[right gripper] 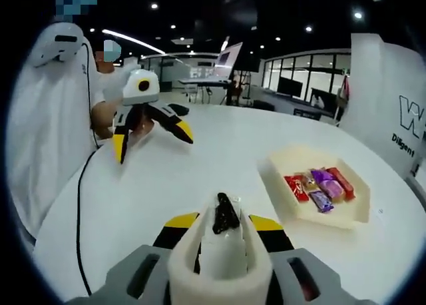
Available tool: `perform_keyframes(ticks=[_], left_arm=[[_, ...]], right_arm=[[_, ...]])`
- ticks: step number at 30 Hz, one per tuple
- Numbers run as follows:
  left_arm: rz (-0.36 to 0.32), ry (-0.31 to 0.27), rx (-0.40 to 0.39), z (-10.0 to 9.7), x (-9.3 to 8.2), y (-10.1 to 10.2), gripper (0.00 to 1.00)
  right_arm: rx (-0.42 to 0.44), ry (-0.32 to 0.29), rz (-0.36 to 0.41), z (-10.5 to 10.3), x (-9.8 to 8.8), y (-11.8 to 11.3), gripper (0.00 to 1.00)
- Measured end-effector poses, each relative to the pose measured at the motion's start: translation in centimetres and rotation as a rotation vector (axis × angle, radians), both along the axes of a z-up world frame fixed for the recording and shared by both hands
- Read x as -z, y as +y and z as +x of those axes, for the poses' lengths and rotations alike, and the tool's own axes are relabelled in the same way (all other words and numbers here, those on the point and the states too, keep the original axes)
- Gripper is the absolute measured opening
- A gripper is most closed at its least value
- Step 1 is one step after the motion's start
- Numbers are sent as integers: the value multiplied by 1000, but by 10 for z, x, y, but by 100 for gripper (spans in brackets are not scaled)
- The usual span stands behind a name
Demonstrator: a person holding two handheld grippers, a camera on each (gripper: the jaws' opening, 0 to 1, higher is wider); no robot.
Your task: Place the target food into the container with the food tongs after gripping and lifting it, then release it inside without dropping or visibly crushing the food.
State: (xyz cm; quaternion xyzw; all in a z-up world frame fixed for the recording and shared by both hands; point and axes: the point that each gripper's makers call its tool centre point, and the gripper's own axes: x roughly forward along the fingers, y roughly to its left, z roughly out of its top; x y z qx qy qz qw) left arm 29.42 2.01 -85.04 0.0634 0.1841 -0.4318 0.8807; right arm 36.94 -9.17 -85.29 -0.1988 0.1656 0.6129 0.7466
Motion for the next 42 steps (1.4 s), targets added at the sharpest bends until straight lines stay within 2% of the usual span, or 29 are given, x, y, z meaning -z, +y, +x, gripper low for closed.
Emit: perform_keyframes(ticks=[34,42], left_arm=[[-10,3,1,6,1,3,77],[-12,1,0,5,0,3,77]], right_arm=[[2,8,30,0,-2,9,14],[-8,5,51,-3,-13,11,14]])
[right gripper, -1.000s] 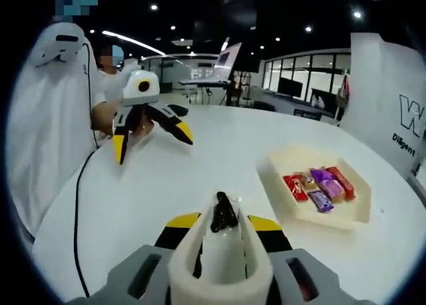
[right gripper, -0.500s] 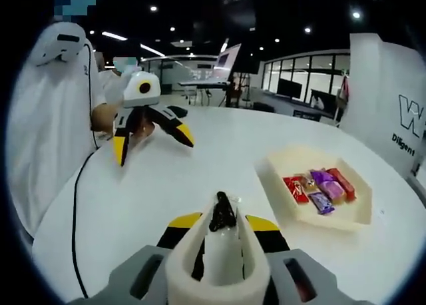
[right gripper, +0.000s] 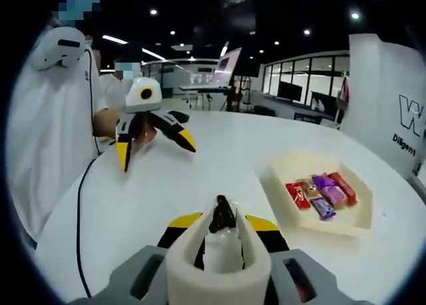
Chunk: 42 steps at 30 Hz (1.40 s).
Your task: Place the target food into the container with the food tongs after gripping and lifting it, then release it inside without dropping or visibly crushing the food.
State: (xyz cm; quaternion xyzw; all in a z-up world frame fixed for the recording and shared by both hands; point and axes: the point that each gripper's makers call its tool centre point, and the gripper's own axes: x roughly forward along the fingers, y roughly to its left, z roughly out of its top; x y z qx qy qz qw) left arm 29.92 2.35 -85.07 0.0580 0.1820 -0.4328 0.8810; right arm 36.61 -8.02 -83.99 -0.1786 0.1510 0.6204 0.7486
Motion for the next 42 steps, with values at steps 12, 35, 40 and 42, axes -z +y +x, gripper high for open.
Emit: perform_keyframes(ticks=[12,35,40,42], left_arm=[[-3,-2,-2,0,-1,1,77],[-6,-4,-10,0,-1,4,77],[-4,-3,-9,0,-1,3,77],[-5,-3,-9,0,-1,3,77]], right_arm=[[-26,-28,25,-1,-20,5,13],[-44,11,-33,-4,7,10,15],[-41,29,-47,-5,12,7,18],[-37,24,-48,-3,12,7,19]])
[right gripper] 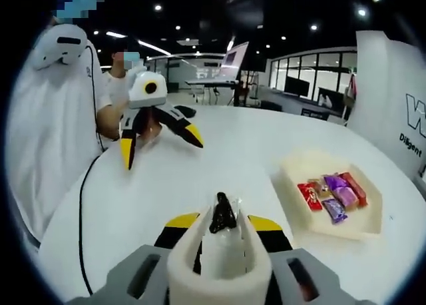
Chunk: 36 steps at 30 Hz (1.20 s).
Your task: Place the target food into the container with the food tongs after gripping and lifting it, then release it inside without dropping or visibly crushing the food.
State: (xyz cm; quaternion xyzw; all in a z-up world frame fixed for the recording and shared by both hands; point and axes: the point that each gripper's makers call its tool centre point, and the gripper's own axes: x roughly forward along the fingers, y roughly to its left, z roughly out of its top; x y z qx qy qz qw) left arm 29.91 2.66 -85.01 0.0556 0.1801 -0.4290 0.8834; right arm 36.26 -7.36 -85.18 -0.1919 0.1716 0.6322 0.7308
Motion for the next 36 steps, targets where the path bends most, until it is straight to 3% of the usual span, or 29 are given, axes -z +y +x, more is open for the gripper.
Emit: perform_keyframes(ticks=[24,29,36], left_arm=[[3,1,2,0,1,-2,77],[3,2,3,0,1,-3,77],[4,2,2,0,1,-2,77]], right_arm=[[29,27,-47,-4,8,-13,19],[40,5,-42,-1,8,-13,18],[35,26,-31,-4,7,-12,21]])
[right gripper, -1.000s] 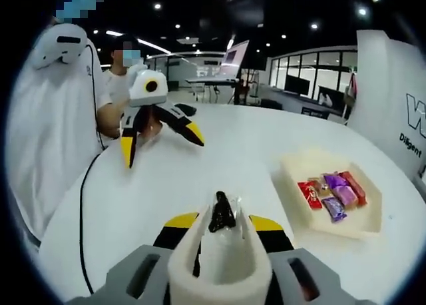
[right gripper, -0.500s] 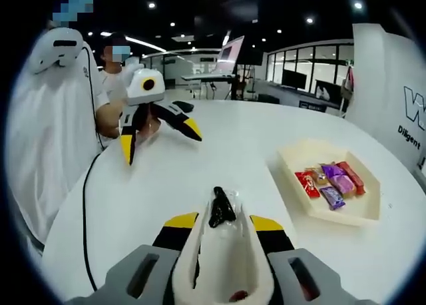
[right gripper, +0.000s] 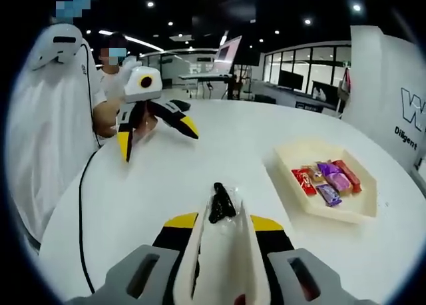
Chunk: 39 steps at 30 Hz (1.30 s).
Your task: Place the target food into the container with the food tongs after gripping and lifting it, then release it inside without dropping or visibly crushing the food.
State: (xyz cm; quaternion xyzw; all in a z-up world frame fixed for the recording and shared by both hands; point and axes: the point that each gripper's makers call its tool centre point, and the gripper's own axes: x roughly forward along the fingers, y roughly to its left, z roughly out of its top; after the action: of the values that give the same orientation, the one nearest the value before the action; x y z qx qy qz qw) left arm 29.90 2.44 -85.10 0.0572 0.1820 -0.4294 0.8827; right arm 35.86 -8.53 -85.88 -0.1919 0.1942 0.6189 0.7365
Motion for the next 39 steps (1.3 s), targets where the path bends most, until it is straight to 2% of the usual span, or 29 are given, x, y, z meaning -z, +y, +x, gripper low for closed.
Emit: perform_keyframes(ticks=[9,20,34,37,38,39], left_arm=[[1,1,4,-1,0,-2,77],[2,-2,8,0,-1,-3,77],[1,-5,10,1,-3,-3,77],[1,-5,10,1,-3,-3,77],[0,-4,10,1,-3,-3,77],[1,-4,11,1,-3,-3,77]], right_arm=[[-11,-6,-1,-1,0,1,21],[-15,23,8,-2,0,0,22],[-14,28,12,-2,0,0,22],[-13,22,26,-1,-3,1,21],[-20,-3,25,0,-3,1,21],[-22,10,17,-1,-2,0,21]])
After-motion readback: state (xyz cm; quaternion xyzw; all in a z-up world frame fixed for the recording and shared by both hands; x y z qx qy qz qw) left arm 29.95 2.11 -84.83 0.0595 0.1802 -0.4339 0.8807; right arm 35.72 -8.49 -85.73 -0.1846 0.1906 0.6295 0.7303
